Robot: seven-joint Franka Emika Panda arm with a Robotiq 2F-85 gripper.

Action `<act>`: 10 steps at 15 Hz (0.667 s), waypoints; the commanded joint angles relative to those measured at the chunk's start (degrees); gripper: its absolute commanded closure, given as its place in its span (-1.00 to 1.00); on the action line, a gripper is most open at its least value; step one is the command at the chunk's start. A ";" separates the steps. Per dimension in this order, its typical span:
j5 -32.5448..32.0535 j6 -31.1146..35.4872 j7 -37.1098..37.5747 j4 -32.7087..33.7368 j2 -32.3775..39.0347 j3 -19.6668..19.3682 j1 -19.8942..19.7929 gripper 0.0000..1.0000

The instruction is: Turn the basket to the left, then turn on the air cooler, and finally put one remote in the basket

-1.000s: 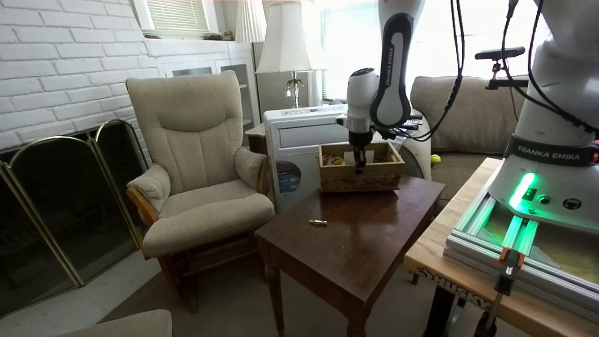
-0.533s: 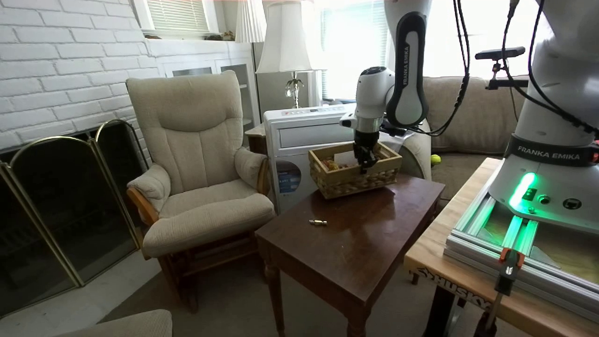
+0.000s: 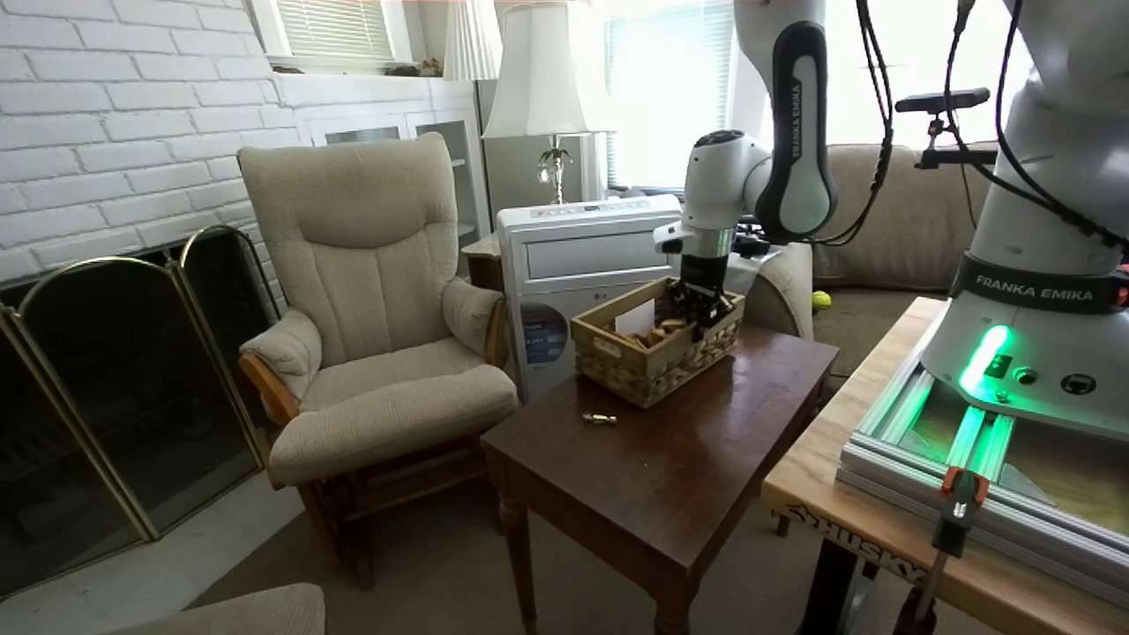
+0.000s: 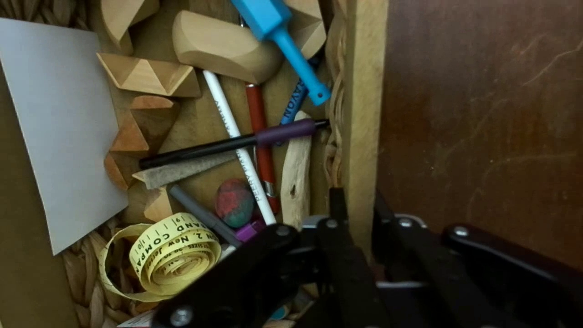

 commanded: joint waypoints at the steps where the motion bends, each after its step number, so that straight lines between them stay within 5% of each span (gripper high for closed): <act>1: -6.66 0.44 -7.72 -0.31 -2.21 1.35 -4.10 0.93; 10: -8.03 1.37 -14.21 -0.14 -1.83 2.21 -7.10 0.93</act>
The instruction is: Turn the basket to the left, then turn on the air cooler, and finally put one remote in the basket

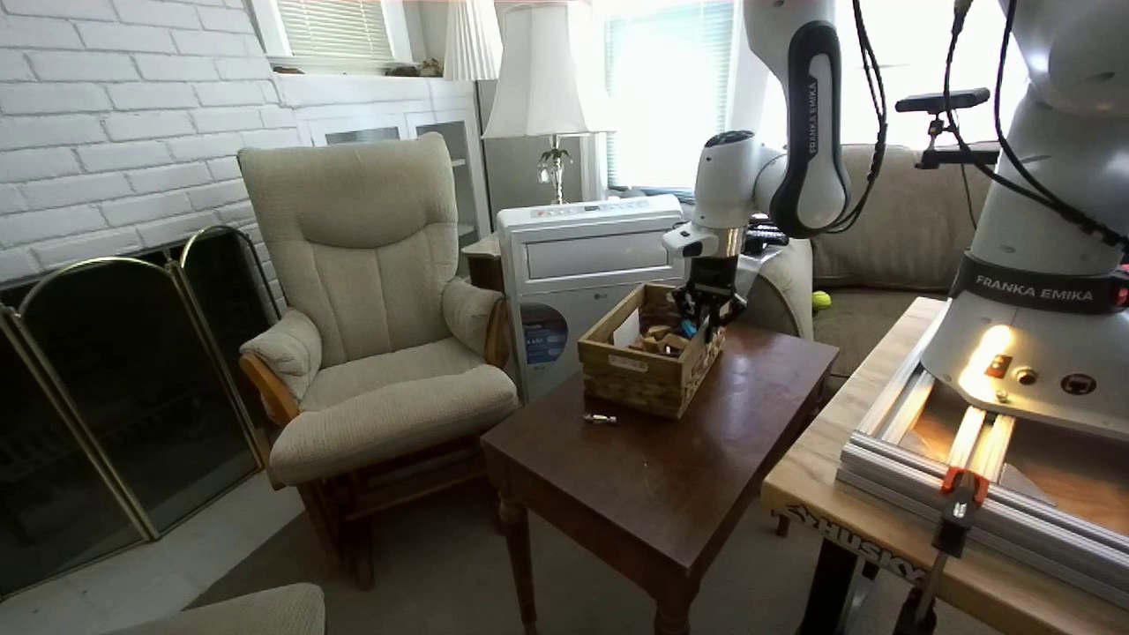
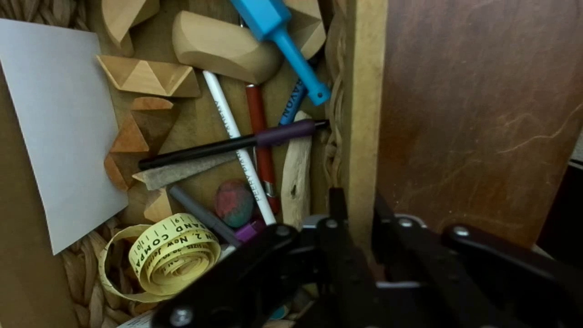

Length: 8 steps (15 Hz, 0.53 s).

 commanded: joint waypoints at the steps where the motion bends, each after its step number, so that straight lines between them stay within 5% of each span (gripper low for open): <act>1: 0.61 1.59 0.77 -0.32 -1.81 1.01 -2.09 0.93; 8: 2.31 1.85 6.97 -0.30 -1.36 4.12 -6.69 0.93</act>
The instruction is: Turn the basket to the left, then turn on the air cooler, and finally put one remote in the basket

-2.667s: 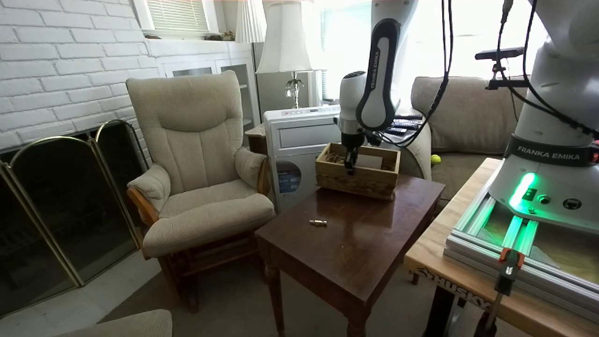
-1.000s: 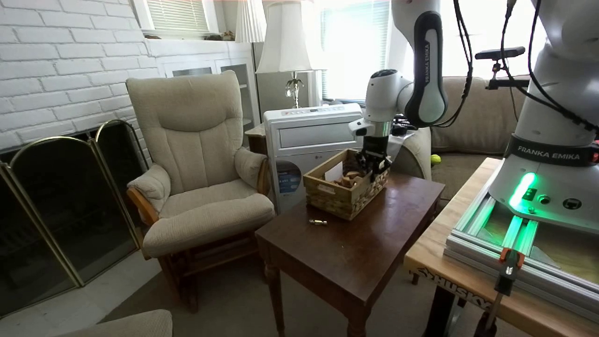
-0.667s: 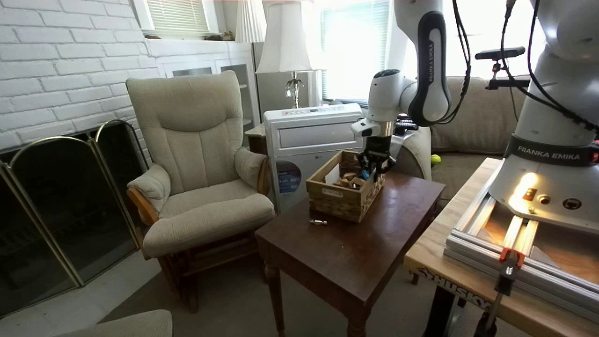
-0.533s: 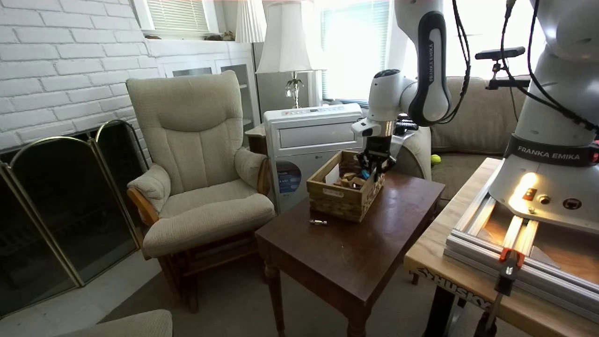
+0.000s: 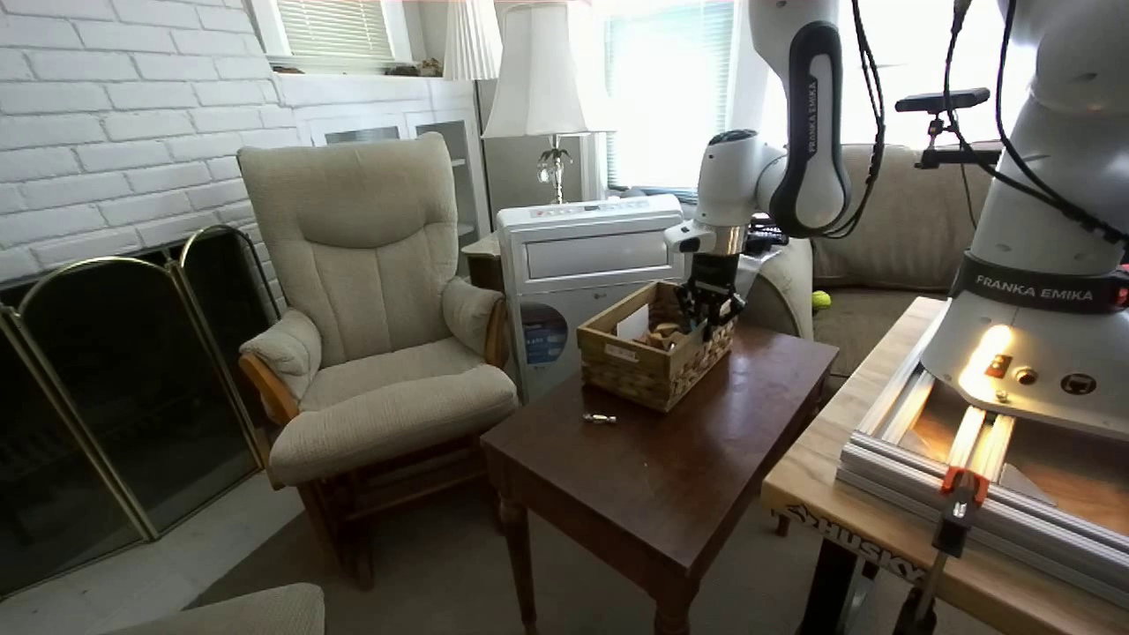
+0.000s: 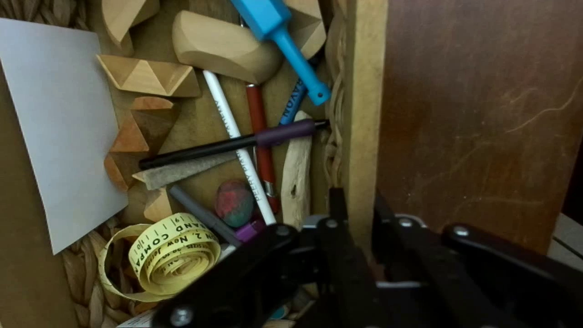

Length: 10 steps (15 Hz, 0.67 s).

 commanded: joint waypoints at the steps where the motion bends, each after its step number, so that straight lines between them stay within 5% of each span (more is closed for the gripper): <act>1: 1.19 1.40 2.12 -0.33 -1.42 1.48 -2.66 0.93; 3: 1.08 1.20 3.10 -0.18 -1.64 1.29 -2.87 0.93; 4: 1.14 1.24 3.57 -0.03 -1.70 0.97 -2.64 0.20; 10: 0.96 2.57 5.89 -0.02 -3.28 0.45 -2.42 -0.52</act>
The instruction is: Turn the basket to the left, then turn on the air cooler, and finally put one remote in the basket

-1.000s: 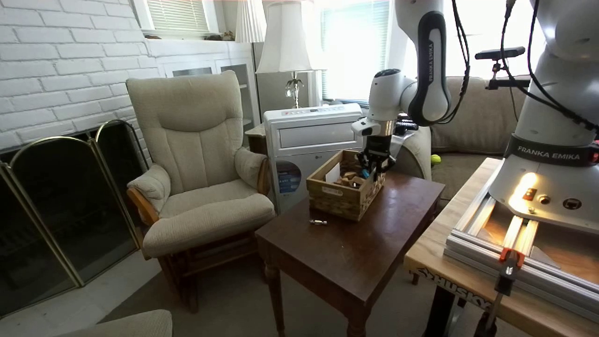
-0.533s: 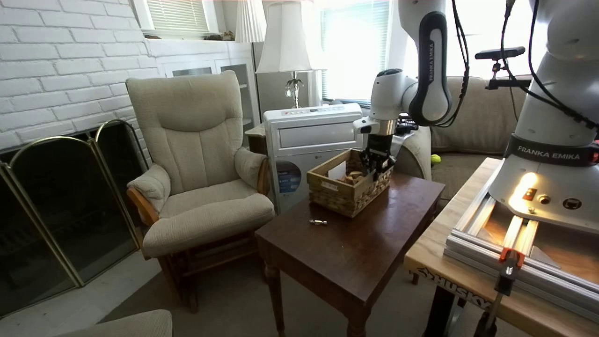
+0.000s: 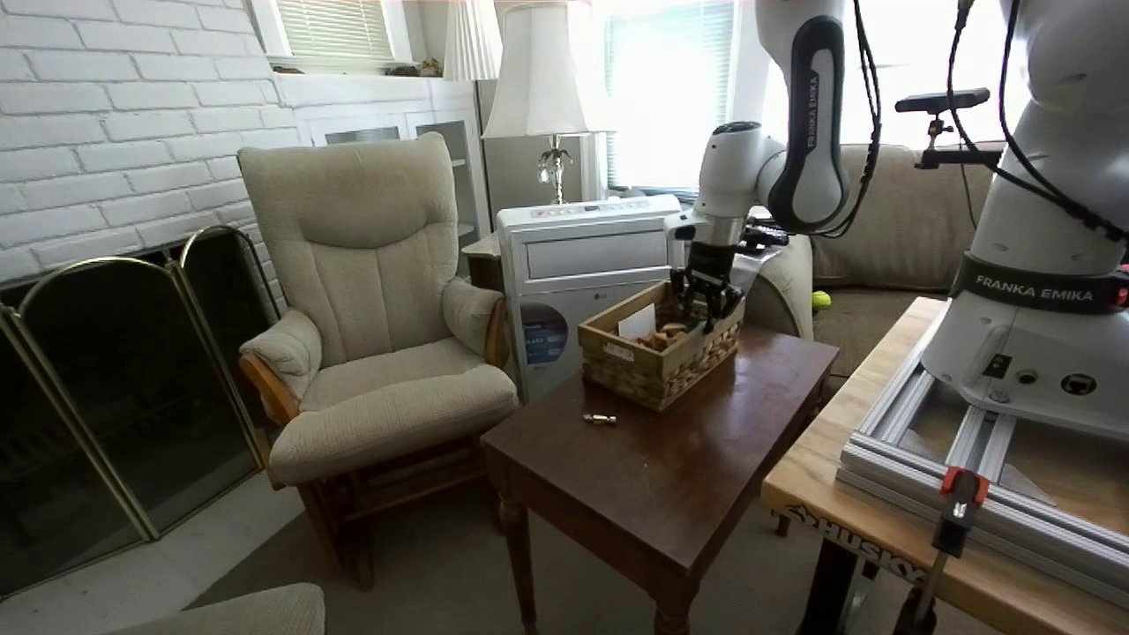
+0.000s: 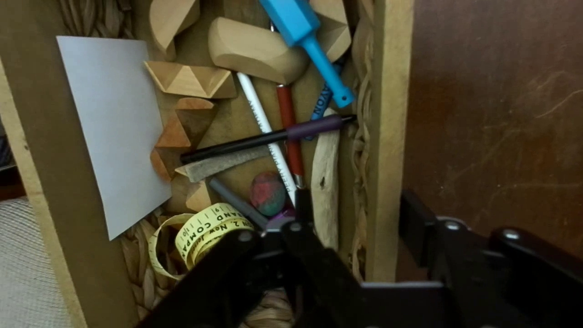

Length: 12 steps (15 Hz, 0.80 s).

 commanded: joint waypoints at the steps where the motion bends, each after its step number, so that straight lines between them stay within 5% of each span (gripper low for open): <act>1: 0.90 1.02 1.76 -1.03 -2.75 0.25 -0.61 -0.65; 4: 0.86 -2.44 5.70 -4.12 -7.91 3.15 -3.19 -0.99; 9: 4.57 -11.62 15.73 -7.34 -17.92 6.87 -4.93 -1.00; 12: 15.62 -14.40 17.14 -6.62 -20.38 13.71 -7.98 -1.00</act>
